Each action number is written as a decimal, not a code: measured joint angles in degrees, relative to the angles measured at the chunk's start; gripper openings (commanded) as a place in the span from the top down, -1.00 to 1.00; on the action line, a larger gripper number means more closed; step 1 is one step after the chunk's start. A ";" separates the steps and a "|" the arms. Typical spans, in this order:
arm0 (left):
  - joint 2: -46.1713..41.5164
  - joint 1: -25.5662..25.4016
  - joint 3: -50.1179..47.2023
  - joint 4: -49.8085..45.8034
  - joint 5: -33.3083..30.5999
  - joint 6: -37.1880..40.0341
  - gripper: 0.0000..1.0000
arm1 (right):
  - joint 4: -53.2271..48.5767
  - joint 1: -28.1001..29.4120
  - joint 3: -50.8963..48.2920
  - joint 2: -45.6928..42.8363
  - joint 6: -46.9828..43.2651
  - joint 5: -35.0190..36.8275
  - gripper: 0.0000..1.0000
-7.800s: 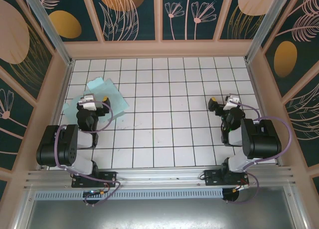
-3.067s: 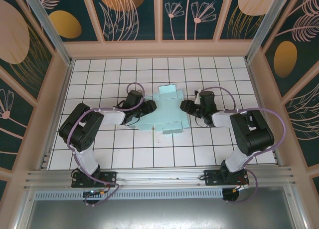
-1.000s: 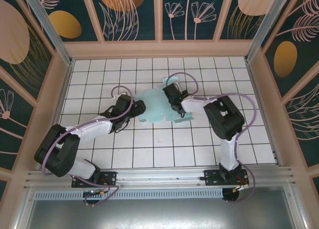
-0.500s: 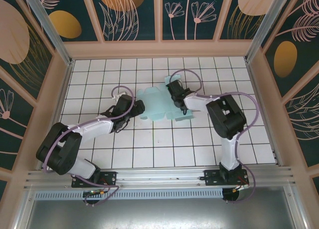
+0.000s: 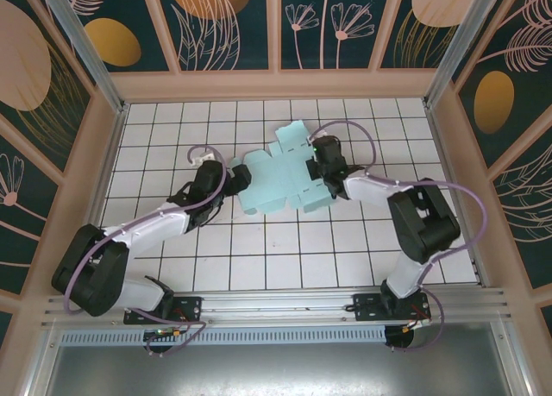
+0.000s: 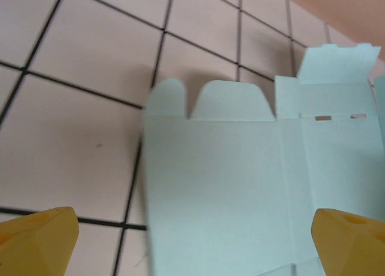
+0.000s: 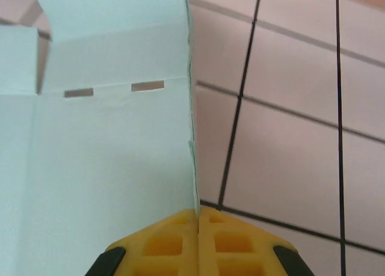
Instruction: Fold the paper box
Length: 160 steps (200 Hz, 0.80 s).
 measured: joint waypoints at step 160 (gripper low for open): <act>30.18 -1.11 54.73 -16.98 22.69 20.33 -0.40 | 16.15 2.14 -10.82 -7.02 -2.86 -8.98 1.00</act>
